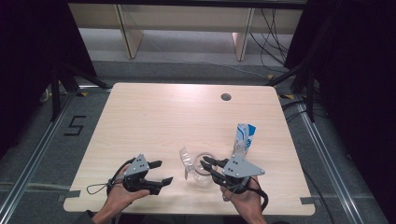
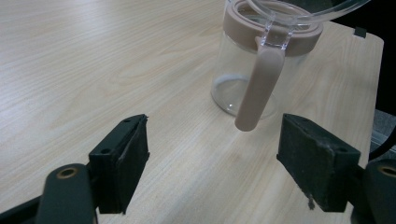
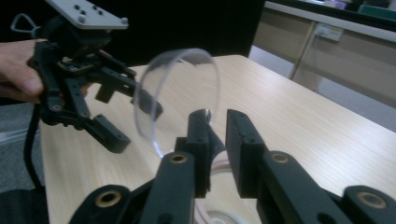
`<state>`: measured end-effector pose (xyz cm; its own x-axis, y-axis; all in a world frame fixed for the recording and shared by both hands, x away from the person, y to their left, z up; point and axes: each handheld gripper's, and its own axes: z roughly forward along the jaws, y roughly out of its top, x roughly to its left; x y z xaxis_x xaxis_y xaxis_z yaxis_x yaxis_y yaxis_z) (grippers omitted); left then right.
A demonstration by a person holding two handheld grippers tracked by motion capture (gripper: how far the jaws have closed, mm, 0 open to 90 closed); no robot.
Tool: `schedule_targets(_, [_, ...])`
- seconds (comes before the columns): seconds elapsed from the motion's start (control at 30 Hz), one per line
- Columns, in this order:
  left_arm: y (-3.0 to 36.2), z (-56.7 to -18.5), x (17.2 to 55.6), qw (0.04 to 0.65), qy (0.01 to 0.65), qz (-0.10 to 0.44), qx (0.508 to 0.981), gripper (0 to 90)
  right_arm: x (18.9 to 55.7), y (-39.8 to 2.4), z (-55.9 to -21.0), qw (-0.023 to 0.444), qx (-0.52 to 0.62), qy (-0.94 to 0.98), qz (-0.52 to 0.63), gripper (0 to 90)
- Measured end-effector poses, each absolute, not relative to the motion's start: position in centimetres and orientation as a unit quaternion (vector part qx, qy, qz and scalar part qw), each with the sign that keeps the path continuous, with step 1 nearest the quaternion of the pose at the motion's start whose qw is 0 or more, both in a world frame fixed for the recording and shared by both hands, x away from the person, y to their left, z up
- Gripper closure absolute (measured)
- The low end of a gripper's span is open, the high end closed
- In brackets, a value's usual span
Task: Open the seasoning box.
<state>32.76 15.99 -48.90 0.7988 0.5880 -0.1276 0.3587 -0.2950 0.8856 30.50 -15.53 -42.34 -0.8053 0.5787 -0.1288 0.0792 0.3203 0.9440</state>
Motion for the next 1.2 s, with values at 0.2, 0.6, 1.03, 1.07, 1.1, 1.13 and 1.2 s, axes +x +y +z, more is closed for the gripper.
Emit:
schedule_targets(0.2, [16.1, -48.8, 32.9, 0.516, 0.298, 0.121, 0.794, 19.2, 30.1, -17.9, -42.7, 0.26, 0.266, 0.759, 0.535, 57.3])
schedule_targets(0.6, [16.0, -48.9, 32.8, 0.512, 0.297, 0.119, 0.797, 19.1, 29.0, -21.3, -43.7, 0.348, 0.379, 0.695, 0.502, 39.0])
schedule_targets(1.03, [15.8, -49.0, 32.8, 0.508, 0.295, 0.118, 0.801, 19.1, 30.4, -23.1, -45.2, 0.366, 0.437, 0.671, 0.475, 21.1])
schedule_targets(1.07, [15.8, -49.1, 32.8, 0.512, 0.294, 0.114, 0.799, 19.1, 30.6, -23.2, -45.4, 0.366, 0.439, 0.668, 0.476, 20.9])
schedule_targets(1.1, [15.8, -49.0, 32.8, 0.511, 0.291, 0.115, 0.801, 19.1, 30.8, -23.2, -45.5, 0.367, 0.445, 0.665, 0.475, 18.9])
schedule_targets(1.13, [15.8, -49.0, 32.8, 0.511, 0.294, 0.115, 0.8, 19.1, 31.0, -23.3, -45.7, 0.368, 0.442, 0.663, 0.479, 16.7])
schedule_targets(1.2, [15.7, -49.1, 32.8, 0.51, 0.294, 0.115, 0.8, 19.1, 31.3, -23.3, -46.0, 0.365, 0.453, 0.66, 0.476, 15.6])
